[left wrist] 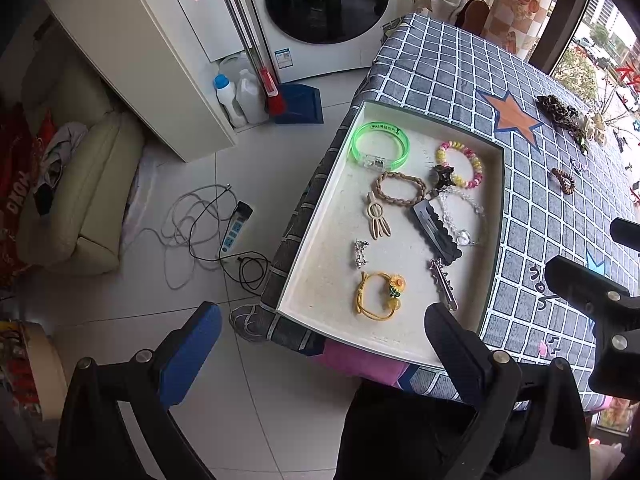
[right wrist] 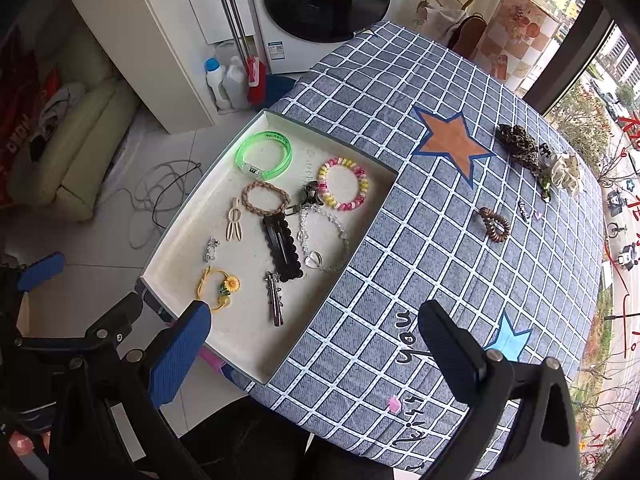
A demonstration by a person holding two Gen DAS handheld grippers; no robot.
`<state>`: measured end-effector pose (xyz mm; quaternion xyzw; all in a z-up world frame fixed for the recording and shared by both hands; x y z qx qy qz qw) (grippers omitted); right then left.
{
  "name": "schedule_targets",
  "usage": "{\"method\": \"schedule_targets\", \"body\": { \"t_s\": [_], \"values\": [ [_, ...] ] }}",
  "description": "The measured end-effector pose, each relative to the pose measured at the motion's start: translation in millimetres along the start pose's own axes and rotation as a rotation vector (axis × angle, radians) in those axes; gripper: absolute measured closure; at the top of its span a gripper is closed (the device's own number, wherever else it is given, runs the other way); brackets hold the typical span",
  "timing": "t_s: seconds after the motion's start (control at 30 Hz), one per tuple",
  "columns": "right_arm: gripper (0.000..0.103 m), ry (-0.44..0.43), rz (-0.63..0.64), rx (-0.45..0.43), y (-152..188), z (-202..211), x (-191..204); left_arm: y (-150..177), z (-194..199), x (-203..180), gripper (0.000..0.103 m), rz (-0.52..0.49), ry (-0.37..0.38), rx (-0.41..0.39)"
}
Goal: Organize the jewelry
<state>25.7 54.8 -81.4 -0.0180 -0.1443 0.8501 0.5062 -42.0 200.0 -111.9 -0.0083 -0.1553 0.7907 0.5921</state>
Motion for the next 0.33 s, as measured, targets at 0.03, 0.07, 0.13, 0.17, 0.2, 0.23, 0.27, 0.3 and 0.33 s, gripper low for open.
{"method": "schedule_targets", "body": {
  "t_s": [0.03,0.07,0.13,0.17,0.2,0.23,0.27,0.3,0.33],
  "values": [
    [0.0,-0.001,0.0,0.0,0.0,0.1,0.4,0.0,-0.4,0.0,0.0,0.002,0.0,0.001],
    [0.0,-0.001,0.0,0.001,0.2,-1.0,2.3,0.0,-0.6,-0.3,0.0,0.003,0.001,0.001],
    [0.0,-0.003,0.002,0.004,0.2,-2.7,4.7,0.3,-0.2,-0.5,0.0,0.007,0.007,-0.002],
    [0.0,-0.004,0.003,0.004,0.5,-3.5,6.4,0.5,-0.1,-1.0,0.0,0.007,0.005,-0.004],
    [0.0,-0.004,0.004,0.005,0.3,-4.0,7.7,0.5,-0.2,-1.5,0.0,0.005,0.003,-0.005],
    [0.0,-0.005,0.004,0.005,0.1,-4.8,8.2,0.6,-0.1,-1.7,0.0,0.004,0.001,-0.007],
    [0.0,-0.005,0.001,0.004,0.3,-4.6,8.1,0.8,-0.2,-1.8,0.0,0.003,-0.001,-0.007],
    [0.0,-0.006,0.001,0.004,0.1,-5.2,9.5,0.6,-0.5,-2.4,0.0,0.004,-0.001,-0.005],
    [0.0,-0.007,0.0,0.004,0.6,-5.8,10.9,0.7,-0.9,-2.7,0.0,0.004,0.0,-0.002]
  ]
}}
Point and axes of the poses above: each gripper's, at about its wrist camera, not at the fingertips, and z roughly against the way its jaws point, x to its left, y to its underside, the point moved 6 cm from there along -z, roughly the way its jaws point, and after that the axes turned 8 degrees about -y, right-handed, at the moved point
